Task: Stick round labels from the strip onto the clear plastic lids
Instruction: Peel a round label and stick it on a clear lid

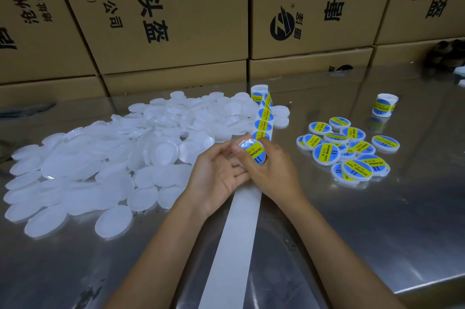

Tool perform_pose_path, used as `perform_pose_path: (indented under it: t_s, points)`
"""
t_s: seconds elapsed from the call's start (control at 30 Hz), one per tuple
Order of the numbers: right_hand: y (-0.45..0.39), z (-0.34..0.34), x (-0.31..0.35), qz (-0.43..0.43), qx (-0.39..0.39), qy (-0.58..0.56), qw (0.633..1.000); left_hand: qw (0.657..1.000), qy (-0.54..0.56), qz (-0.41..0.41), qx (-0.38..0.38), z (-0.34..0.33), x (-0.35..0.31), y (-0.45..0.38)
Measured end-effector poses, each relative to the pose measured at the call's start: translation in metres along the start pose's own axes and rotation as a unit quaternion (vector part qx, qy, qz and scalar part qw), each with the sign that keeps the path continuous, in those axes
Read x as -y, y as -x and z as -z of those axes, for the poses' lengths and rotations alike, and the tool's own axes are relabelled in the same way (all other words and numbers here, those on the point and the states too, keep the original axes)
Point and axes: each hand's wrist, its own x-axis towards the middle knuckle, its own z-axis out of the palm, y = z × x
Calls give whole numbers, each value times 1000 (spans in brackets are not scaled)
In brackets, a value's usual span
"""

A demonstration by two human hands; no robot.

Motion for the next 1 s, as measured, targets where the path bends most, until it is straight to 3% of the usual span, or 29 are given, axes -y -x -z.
perform_pose_path:
  t_s: [0.27, 0.43, 0.57, 0.7, 0.83, 1.0]
  points:
    - [-2, 1, -4, -9, 3, -65, 998, 992, -121, -38, -11, -1, 4, -1]
    - [-2, 3, -2, -57, 39, -202, 977, 995, -63, -59, -49, -1, 3, -1]
    - [2, -4, -5, 2, 69, -42, 997, 994, 1, -80, -76, 0, -1, -2]
    - [0, -6, -10, 15, 8, 51, 999, 994, 12, -88, -67, 1, 0, -3]
    - [-1, -5, -8, 32, -12, -19, 999, 989, -70, -108, -67, 3, 0, -4]
    - [-2, 0, -6, 5, -6, -94, 996, 968, -179, -122, -125, 6, 6, -4]
